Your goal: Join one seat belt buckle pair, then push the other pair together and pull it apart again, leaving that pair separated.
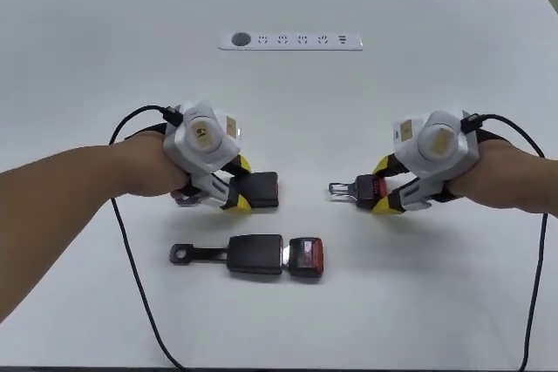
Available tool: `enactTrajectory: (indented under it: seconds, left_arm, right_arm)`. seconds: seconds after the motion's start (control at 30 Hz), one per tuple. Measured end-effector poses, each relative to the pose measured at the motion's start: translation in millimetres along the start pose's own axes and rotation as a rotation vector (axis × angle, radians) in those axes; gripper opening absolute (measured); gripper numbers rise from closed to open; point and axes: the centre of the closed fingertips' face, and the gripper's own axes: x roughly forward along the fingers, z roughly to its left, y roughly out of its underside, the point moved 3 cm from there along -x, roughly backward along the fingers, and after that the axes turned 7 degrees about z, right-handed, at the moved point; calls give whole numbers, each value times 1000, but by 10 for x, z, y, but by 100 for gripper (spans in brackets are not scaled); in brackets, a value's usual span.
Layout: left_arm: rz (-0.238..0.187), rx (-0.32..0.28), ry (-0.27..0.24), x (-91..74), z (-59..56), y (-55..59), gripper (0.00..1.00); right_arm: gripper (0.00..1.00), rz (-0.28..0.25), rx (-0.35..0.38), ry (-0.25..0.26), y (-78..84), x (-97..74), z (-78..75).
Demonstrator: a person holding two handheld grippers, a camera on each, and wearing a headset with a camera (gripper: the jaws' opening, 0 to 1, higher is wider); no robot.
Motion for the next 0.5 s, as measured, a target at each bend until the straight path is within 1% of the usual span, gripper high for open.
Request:
enactTrajectory:
  seconds: [0.03, 0.1, 0.17, 0.23, 0.3, 0.33, 0.47, 0.5]
  left_arm:
    - [0, 0, -1, 5, 5, 5, 33]
    - [-2, -3, -1, 0, -19, -9, 33]
    - [-1, 0, 0, -14, -36, -29, 33]
    - [0, 2, 1, -3, -15, -7, 33]
    - [-1, 4, 0, -11, -32, -28, 33]
    - [-2, 4, -1, 27, 32, 32, 33]
    - [-5, 6, -2, 14, 23, 19, 33]
    - [-6, 7, -2, 17, 28, 20, 33]
  right_arm:
    - [32, -2, 0, 2, 3, 3, 1]
    - [32, -10, 4, 5, -68, 38, 13]
    - [32, -18, 3, 7, -100, 88, 12]
    - [32, -26, 3, 6, -167, 90, 31]
    - [32, -30, 1, 5, -215, 74, 47]
    - [32, -31, 0, 4, -249, 64, 59]
    - [32, -40, 0, 3, -326, 116, 47]
    - [32, -45, 5, 3, -368, 133, 54]
